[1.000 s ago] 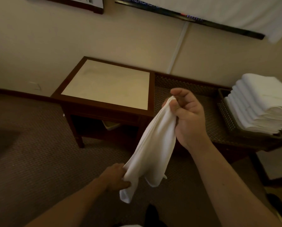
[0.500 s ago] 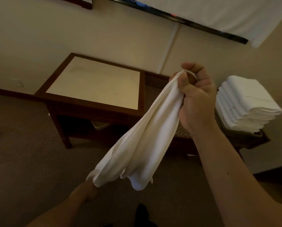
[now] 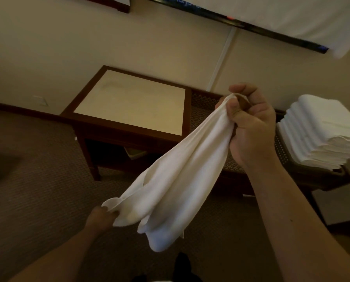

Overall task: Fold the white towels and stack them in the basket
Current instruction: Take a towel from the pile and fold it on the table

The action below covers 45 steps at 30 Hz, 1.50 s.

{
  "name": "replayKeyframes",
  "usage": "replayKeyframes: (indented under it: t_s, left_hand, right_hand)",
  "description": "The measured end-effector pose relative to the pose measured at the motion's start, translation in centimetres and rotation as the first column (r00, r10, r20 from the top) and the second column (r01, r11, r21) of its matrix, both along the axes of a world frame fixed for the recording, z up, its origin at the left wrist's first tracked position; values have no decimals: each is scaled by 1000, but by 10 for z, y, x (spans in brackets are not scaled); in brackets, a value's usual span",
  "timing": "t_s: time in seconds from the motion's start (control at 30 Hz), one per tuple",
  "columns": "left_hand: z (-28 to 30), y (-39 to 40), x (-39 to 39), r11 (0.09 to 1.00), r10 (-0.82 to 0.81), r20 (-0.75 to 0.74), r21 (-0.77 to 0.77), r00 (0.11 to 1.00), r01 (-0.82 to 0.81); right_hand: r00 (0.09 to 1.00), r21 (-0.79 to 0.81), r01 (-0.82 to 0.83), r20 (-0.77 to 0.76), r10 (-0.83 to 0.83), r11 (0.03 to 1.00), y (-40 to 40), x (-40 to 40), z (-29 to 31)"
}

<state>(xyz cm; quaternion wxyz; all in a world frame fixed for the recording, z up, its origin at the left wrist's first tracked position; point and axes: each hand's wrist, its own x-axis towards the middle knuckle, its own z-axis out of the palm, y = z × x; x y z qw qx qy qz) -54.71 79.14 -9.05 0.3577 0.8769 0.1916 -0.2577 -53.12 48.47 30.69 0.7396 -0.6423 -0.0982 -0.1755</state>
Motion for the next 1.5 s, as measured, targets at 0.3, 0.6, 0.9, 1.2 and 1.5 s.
replayKeyframes:
  t_s: [0.3,0.6,0.9,1.2,1.5]
  left_hand:
    - [23,-23,7,967,-7,62,254,998,-9]
    - [157,-128,1,811,-2,639,-449,769,375]
    - [140,-138,-21,721,143,535,-633,832,283]
    - [120,-122,-27,811,77,505,-533,860,241]
    - [118,-109,-24,878,138,559,-452,818,160]
  right_hand:
    - [998,-172,58,17,-56,983,-1,-3,-11]
    - [999,-337,-28,-29,19,941,7,-8,-29]
    - [999,-326,23,-33,-36,945,-2,-10,-31]
    - [995,-375,35,-69,-66,926,2,-10,-54]
    - [990,-380,-22,-135,-32,925,11,-6,-62]
